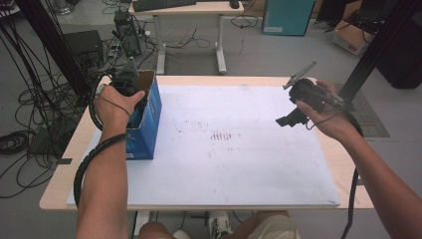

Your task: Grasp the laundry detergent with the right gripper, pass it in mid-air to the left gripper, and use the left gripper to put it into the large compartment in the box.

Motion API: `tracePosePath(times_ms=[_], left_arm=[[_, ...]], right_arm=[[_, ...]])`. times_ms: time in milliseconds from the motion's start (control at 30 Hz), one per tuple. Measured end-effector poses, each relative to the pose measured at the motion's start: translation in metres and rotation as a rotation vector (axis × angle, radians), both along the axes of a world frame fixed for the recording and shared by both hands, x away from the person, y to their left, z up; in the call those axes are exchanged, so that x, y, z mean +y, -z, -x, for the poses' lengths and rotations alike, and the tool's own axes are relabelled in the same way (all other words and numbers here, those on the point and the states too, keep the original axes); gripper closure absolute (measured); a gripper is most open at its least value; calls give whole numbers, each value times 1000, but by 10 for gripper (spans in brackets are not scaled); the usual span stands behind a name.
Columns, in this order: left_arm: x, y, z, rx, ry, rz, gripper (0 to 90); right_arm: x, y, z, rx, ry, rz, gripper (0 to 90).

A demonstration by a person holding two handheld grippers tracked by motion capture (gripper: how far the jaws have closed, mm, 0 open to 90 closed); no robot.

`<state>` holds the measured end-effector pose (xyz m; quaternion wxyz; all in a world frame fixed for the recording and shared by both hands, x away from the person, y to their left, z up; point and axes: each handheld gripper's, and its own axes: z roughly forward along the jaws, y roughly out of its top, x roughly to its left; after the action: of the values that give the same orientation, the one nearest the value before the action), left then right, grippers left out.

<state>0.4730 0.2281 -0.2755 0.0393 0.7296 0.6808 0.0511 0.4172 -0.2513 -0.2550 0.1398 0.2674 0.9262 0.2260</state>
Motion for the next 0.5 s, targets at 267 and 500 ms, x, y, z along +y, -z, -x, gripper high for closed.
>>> tracePosePath(times_ms=[267,500], left_arm=[[0,0,0,-1,1,-2,367],[1,0,0,-4,-3,3,367]], right_arm=[[1,-2,0,1,-6,16,45],[0,-2,0,0,2,10,45]])
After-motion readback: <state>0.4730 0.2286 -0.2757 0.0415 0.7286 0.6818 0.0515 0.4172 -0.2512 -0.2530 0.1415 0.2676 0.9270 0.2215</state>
